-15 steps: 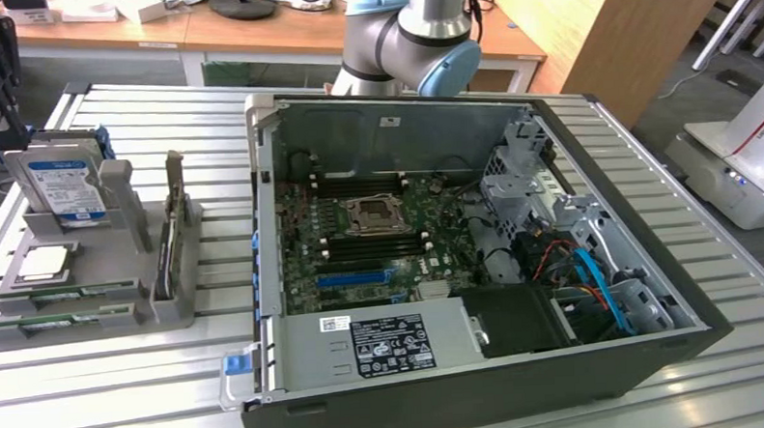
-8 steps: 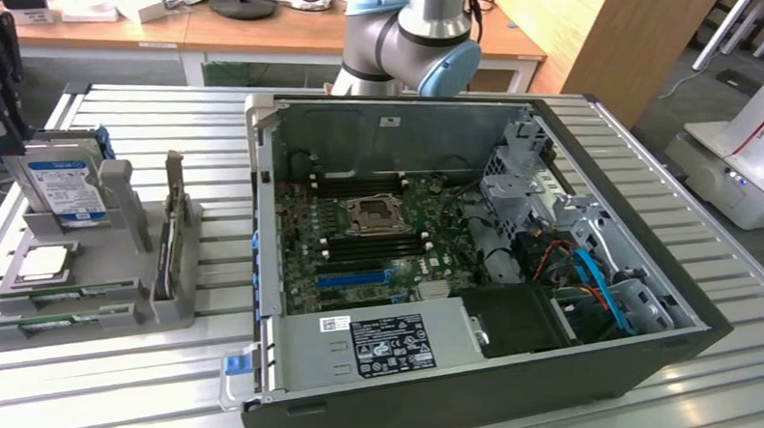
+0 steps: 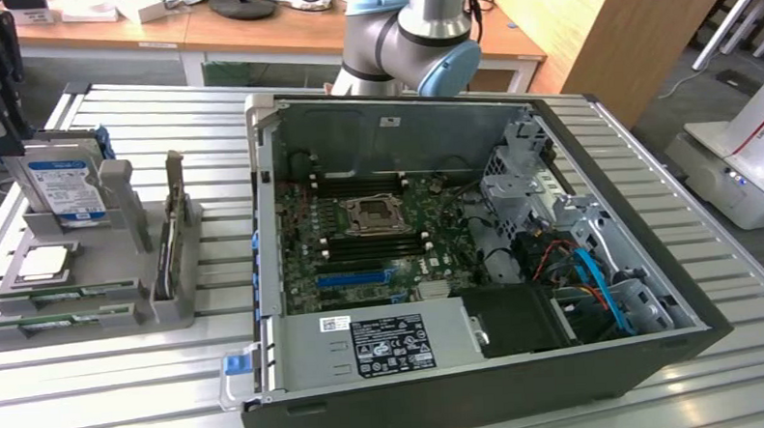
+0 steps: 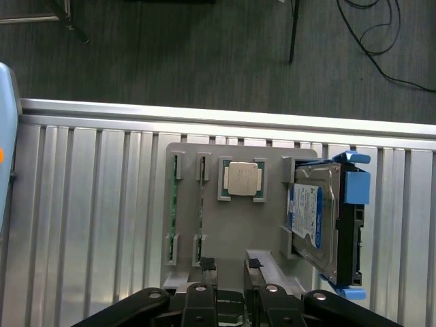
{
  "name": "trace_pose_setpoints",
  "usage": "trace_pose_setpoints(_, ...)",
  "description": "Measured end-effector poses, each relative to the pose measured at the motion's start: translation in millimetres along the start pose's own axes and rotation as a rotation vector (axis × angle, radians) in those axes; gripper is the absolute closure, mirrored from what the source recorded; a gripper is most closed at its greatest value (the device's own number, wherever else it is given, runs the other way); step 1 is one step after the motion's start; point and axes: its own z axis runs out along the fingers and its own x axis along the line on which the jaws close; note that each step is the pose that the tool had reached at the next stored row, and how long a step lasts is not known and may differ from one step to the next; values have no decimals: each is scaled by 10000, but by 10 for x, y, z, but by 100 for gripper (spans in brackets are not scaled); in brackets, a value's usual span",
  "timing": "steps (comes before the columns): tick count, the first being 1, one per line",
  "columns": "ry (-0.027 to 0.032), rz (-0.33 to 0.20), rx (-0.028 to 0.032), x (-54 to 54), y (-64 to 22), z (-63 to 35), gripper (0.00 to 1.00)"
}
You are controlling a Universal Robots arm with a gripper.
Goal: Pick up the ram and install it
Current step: 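Pick up the ram and move it above insertion slot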
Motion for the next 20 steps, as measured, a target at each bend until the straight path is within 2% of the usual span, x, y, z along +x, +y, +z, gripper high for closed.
trace_pose_setpoints(9, 0, 0, 0, 0, 0, 0, 70)
trace_pose_setpoints(12, 0, 0, 1, 0, 0, 0, 69)
trace_pose_setpoints(13, 0, 0, 0, 0, 0, 0, 63)
trace_pose_setpoints(20, 1, 0, 0, 0, -2, 38, 63)
